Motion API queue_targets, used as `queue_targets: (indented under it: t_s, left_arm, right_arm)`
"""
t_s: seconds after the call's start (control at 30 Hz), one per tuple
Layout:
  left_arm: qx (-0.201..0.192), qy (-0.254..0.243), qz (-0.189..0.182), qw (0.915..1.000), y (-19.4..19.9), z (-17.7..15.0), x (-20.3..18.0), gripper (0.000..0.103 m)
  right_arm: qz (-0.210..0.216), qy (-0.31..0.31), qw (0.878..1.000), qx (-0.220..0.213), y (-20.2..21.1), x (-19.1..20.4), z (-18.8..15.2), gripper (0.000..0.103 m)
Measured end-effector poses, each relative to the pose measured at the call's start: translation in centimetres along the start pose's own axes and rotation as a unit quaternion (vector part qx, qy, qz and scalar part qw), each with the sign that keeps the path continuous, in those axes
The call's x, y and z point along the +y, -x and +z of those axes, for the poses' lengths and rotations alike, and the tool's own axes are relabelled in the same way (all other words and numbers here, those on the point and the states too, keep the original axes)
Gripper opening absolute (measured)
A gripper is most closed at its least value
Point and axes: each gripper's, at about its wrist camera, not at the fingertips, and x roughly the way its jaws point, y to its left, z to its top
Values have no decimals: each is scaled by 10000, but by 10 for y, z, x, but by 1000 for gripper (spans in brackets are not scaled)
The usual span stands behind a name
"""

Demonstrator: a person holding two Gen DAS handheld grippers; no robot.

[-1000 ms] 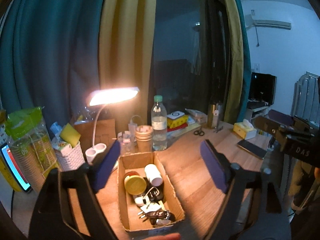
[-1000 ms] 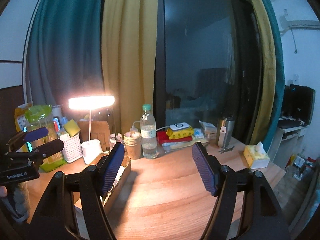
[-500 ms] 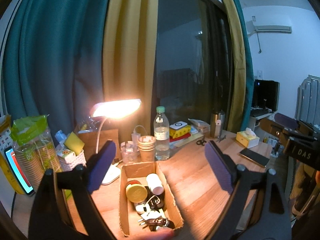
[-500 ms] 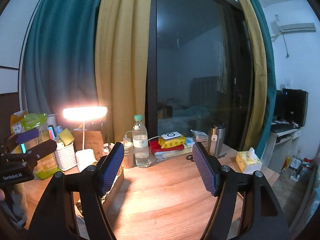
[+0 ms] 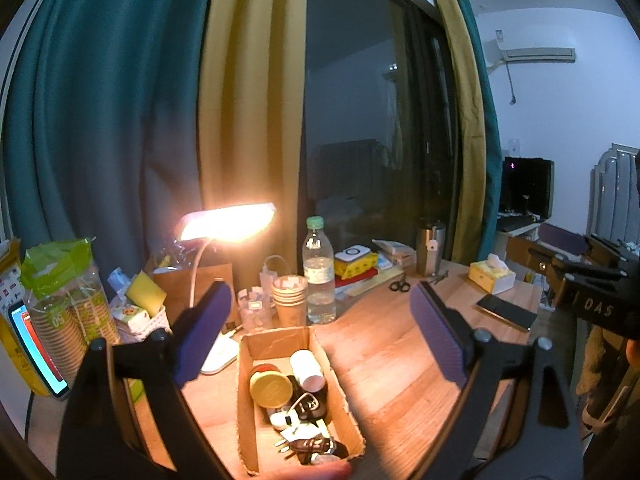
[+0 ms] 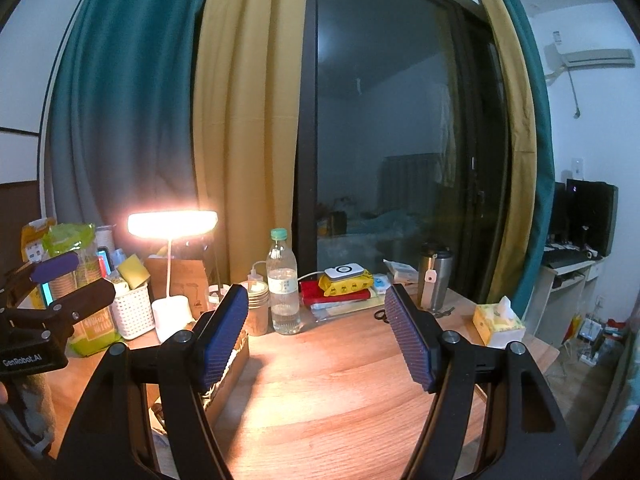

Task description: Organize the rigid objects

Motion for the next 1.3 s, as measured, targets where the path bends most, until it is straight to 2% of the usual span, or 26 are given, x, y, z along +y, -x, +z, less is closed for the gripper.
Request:
queue_targets:
  t_s: [1.3]
  left_arm:
    - [-27, -75, -15, 10000, 3, 4, 0, 92]
  right_arm:
    - [2, 37, 10000, 19, 0, 2, 0, 74]
